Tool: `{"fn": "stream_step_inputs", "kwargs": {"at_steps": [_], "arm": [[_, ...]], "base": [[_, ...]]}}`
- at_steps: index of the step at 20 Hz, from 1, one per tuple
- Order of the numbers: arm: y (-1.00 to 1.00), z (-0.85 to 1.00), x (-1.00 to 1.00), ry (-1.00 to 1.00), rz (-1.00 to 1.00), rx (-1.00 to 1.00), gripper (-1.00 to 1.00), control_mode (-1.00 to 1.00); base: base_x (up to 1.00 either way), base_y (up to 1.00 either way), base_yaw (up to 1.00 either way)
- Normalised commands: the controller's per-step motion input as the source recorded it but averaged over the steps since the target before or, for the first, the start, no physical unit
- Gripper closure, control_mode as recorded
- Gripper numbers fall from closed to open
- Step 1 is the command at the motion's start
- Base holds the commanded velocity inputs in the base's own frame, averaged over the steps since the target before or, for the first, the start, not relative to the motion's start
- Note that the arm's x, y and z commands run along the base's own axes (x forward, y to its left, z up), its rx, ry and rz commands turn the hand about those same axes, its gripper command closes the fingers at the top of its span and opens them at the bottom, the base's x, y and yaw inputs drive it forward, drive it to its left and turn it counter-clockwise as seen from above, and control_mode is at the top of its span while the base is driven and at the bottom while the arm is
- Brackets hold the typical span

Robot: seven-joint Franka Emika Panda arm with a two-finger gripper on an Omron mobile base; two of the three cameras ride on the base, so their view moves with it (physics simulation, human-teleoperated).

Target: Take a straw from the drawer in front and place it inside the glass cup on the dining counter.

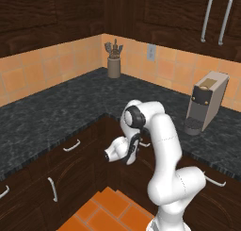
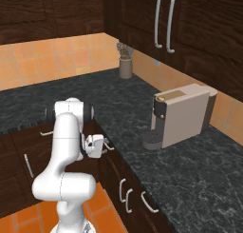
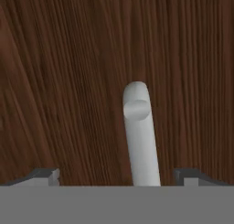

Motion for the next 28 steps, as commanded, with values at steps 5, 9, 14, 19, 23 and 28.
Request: {"fn": "stream_step_inputs", "kwargs": {"at_steps": [5,9,14,19,23,28], "arm": [[0.0,-0.12,0.21,0.0,0.0,0.0,-1.0,-1.0],[0.0,-0.07,0.14,0.0,0.0,0.0,1.0,-1.0],[-0.01,0.0,0.01,0.0,0.0,0.0,1.0,-1.0],[0.0,0.0,0.0,0.0,0.0,0.0,1.0,-1.0],[0.28,-0.05,-0.18,0.0,-0.01,0.0,1.0,-1.0],[0.54,-0.19,-0.46,0.0,-0.05,0.0,1.0,-1.0]], "base": [[0.0,0.0,0.0],[0.0,0.0,0.0],[0.0,0.0,0.0],[0.0,0.0,0.0],[0.0,0.0,0.0],[0.0,0.0,0.0]]}}
